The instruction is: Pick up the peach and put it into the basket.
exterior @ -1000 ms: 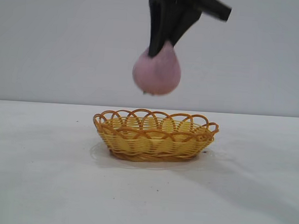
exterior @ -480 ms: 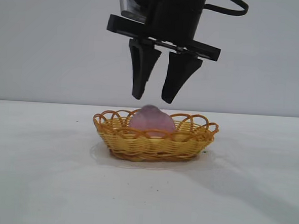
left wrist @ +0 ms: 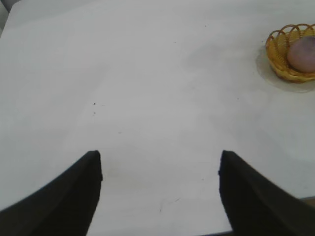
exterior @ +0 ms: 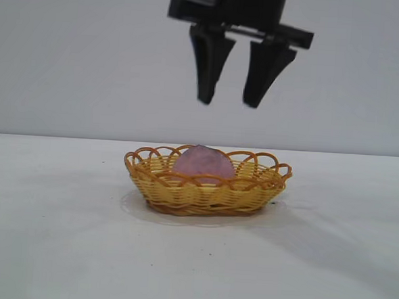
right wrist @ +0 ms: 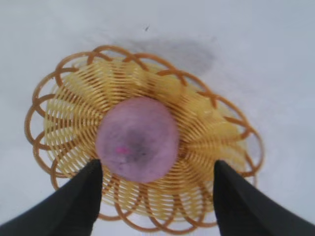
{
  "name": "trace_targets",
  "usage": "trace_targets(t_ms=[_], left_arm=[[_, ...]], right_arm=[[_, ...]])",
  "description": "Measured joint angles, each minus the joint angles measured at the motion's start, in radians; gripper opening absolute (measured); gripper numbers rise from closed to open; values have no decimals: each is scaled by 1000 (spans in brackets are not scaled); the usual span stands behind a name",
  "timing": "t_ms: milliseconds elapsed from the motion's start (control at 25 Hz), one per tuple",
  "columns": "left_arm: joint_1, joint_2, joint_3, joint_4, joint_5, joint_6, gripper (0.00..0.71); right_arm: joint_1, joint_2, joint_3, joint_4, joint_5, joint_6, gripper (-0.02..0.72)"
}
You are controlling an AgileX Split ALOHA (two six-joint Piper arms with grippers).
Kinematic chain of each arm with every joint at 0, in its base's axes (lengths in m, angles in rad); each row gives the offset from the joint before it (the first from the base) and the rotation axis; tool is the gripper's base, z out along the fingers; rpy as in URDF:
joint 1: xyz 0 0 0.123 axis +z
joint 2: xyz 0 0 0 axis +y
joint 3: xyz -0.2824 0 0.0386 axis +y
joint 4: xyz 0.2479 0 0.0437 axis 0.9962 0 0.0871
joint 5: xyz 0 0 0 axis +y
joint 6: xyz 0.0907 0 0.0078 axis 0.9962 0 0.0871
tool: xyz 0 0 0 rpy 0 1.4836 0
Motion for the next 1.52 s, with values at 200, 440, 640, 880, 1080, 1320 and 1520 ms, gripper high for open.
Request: trace_targets(t_ms=[200,440,640,880,1080,1320,1520], left_arm=[[0,0,0,0,0,0,497],[0,0,0,0,0,0,497],[0,0,0,0,0,0,497],[0,0,0,0,0,0,497],[0,0,0,0,0,0,497],[0,0,0,0,0,0,497],[0,0,0,0,0,0,497]], right_arm=[[-162,-13,0,-4,26,2,418],[-332,-13,0,-12,71,6,418],[-387,-15,0,-31,105,5,418],[-413,-56,0,-67,197,5,418],[-421,-170,0,-83,217,5,418],[-423,-324,6,-83,227,5,418],[-423,-496,104,-83,229,5,418]])
